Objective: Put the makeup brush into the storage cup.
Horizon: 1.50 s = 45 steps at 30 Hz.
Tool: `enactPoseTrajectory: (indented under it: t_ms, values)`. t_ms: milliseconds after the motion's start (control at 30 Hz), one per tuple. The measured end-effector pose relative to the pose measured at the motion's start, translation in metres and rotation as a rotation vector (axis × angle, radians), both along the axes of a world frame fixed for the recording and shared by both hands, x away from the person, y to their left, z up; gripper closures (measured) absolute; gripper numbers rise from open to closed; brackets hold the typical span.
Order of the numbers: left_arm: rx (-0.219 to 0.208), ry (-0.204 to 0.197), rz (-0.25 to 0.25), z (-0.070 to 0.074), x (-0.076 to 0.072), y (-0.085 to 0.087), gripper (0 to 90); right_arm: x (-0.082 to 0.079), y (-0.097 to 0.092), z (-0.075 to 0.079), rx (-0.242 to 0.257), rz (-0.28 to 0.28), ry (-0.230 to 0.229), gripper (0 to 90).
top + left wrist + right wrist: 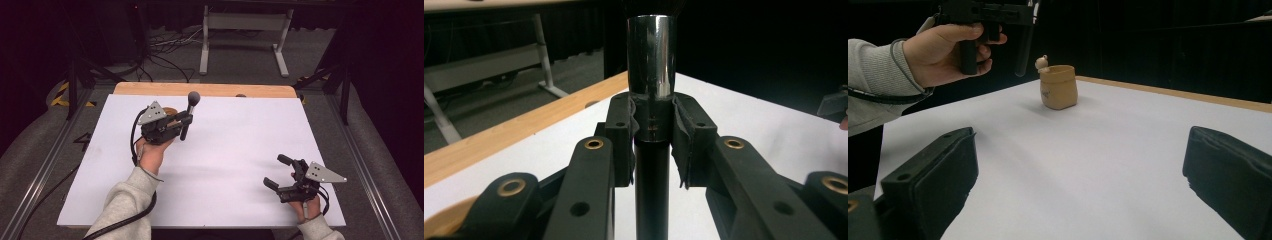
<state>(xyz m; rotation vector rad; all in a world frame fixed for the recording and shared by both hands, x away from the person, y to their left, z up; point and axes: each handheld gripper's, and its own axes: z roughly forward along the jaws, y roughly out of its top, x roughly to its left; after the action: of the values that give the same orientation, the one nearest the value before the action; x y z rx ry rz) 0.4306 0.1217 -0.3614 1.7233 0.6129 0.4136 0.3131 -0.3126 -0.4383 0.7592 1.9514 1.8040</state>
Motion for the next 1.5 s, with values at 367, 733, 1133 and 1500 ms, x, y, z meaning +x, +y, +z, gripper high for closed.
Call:
enactPoseTrajectory:
  t_ms: [367, 733, 1133, 1500]
  values:
    - [-0.039, -0.025, 0.037, 0.002, 0.013, 0.008, 72.0, -0.001, 0.000, 0.000, 0.004, -0.006, 0.004, 1.4]
    - [-0.047, -0.076, 0.110, 0.002, 0.022, 0.005, 72.0, -0.002, -0.002, 0.000, 0.011, -0.007, 0.008, 1.3]
    - [-0.064, -0.074, 0.152, 0.001, 0.034, 0.009, 72.0, -0.003, -0.003, 0.000, 0.021, -0.003, 0.009, 1.3]
    - [-0.069, -0.079, 0.210, -0.001, 0.047, 0.016, 71.9, -0.004, -0.005, 0.001, 0.026, -0.006, 0.002, 1.2]
